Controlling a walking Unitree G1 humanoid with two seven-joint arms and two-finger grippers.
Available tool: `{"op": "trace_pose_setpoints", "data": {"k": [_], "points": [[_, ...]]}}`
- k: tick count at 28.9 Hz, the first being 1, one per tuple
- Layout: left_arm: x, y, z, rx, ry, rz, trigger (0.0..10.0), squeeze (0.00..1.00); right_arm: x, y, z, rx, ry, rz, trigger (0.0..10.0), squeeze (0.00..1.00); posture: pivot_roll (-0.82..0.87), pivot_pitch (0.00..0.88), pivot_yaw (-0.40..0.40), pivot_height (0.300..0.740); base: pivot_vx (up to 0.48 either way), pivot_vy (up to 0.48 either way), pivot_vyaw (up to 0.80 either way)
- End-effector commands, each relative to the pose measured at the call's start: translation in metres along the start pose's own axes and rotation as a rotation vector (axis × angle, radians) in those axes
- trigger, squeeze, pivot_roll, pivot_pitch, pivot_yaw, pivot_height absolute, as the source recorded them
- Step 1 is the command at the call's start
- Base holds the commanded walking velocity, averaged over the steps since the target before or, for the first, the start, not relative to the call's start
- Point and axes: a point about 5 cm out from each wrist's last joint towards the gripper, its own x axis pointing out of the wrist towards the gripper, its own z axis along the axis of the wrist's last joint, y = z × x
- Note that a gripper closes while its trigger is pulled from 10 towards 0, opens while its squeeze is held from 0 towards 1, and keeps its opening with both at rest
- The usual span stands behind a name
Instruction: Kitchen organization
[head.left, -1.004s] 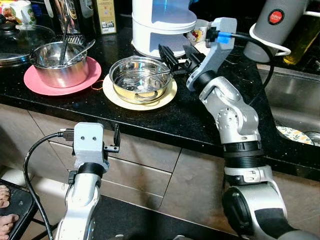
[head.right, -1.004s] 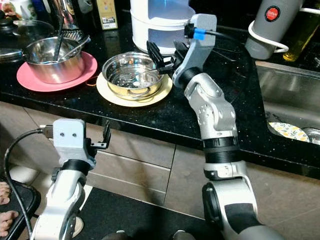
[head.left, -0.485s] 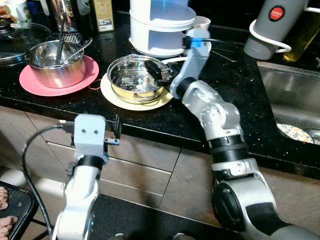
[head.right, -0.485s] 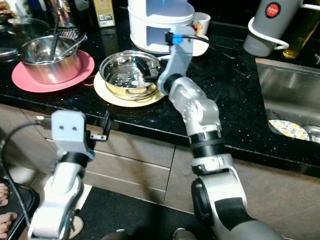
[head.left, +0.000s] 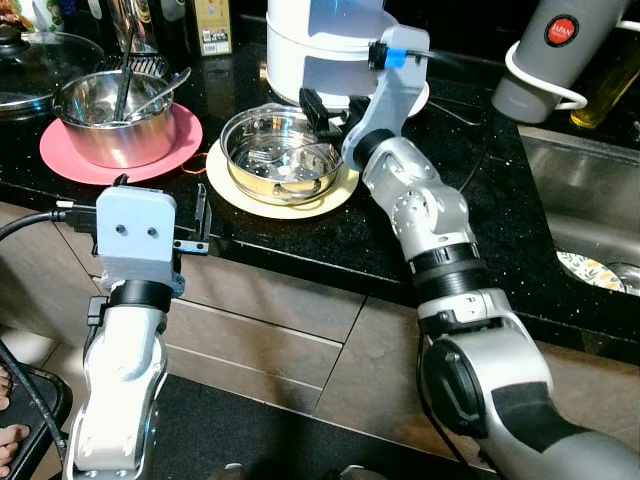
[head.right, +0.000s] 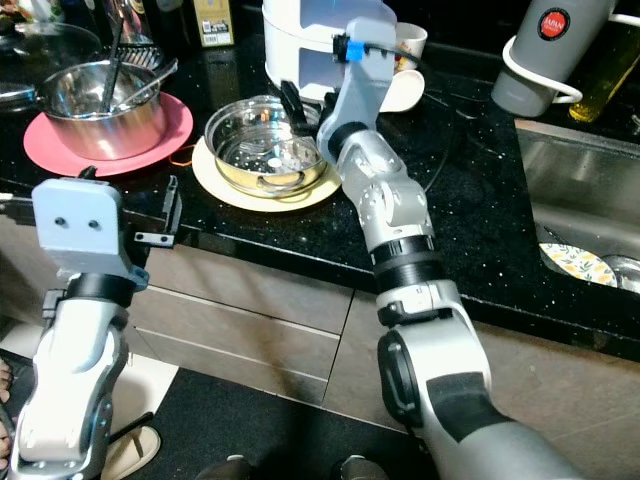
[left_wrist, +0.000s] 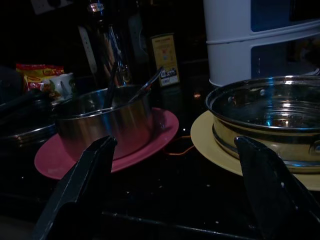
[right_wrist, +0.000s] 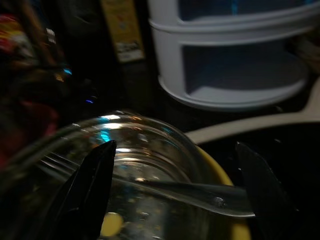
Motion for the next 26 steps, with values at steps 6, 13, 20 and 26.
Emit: {"op": "trace_pose_setpoints", "data": {"k": [6,13,20,26], "points": [[-0.004,-0.005,0.002,-0.007,0.023,-0.010,10.0,0.00,0.001,-0.023,0.014,0.021,-0.063,-0.091,10.0,0.00,0.10,0.116,-0.109,0.732,0.000,0.000,0.00],[-0.002,-0.009,0.002,-0.018,0.028,-0.024,10.0,0.00,0.002,-0.025,0.018,0.050,-0.080,-0.092,10.0,0.00,0.10,0.113,-0.104,0.732,0.000,0.000,0.00],[-0.002,-0.009,0.001,-0.018,0.035,-0.027,10.0,0.00,0.005,-0.021,0.001,0.112,0.040,-0.045,10.0,0.00,0.10,0.105,-0.104,0.732,0.000,0.000,0.00],[-0.002,-0.010,0.000,-0.018,0.038,-0.026,10.0,0.00,0.004,-0.011,-0.017,0.246,0.141,0.026,10.0,0.00,0.10,0.091,-0.105,0.732,0.000,0.000,0.00]]}}
